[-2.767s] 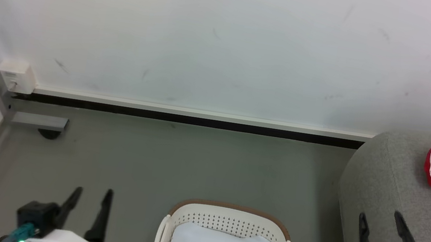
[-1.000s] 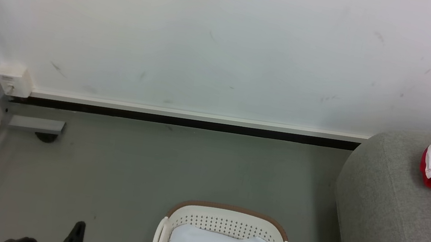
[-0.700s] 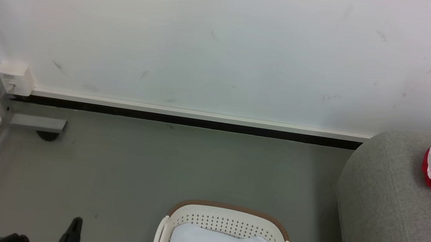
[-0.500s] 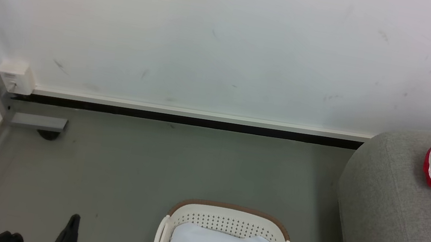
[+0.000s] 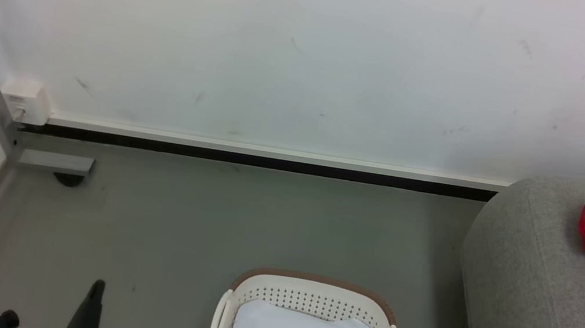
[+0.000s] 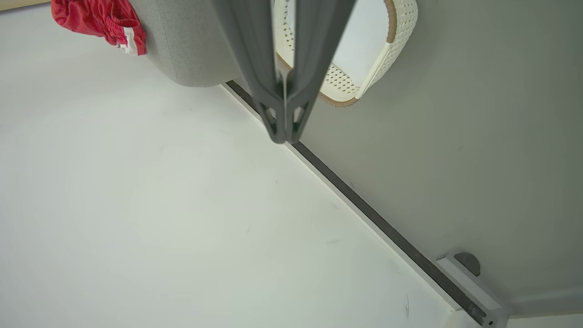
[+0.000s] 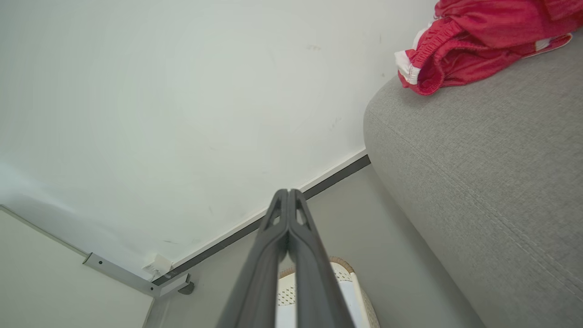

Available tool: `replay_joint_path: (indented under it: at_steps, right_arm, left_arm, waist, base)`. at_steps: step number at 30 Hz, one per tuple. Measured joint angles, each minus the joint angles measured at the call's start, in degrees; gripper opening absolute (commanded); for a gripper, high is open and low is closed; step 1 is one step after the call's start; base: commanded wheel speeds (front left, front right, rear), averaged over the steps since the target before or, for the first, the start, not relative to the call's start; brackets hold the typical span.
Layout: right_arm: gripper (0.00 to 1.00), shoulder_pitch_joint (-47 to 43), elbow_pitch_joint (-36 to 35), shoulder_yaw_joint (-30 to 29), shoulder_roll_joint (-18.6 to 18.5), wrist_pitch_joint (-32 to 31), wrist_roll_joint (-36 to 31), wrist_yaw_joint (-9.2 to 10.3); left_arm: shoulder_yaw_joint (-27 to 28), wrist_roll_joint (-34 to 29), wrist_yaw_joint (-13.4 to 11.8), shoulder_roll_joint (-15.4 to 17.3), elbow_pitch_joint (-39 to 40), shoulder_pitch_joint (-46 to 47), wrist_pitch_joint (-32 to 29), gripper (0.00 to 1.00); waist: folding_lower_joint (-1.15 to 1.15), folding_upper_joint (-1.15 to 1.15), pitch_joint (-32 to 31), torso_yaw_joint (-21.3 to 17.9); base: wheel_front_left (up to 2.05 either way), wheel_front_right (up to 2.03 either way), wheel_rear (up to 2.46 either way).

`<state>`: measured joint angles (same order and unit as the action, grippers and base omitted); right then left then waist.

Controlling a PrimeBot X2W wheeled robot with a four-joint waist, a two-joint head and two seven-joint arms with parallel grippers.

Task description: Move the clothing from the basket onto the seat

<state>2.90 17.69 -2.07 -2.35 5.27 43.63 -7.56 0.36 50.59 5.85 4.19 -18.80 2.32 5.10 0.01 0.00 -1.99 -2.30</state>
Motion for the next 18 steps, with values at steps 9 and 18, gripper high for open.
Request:
replay_joint_path:
  at_steps: [9,18]
  right_arm:
    - [0.0,0.53,-0.76,-0.68,-0.02,-2.1,8.45,0.0]
    - [0.0,0.74,-1.08,-1.34,-0.04,-3.63,14.66,0.0]
  left_arm:
    - [1.11,7.31,0.18,-0.22,0.77,0.72,-1.93,0.0]
    - [1.88,12.39,0.29,-0.42,1.31,1.14,-3.55,0.0]
  waist:
    - [0.0,0.0,0.28,0.3]
    - [0.0,0.0,0.5,0.53]
  base:
    - [0.0,0.0,0.0]
    - [0.0,0.0,0.0]
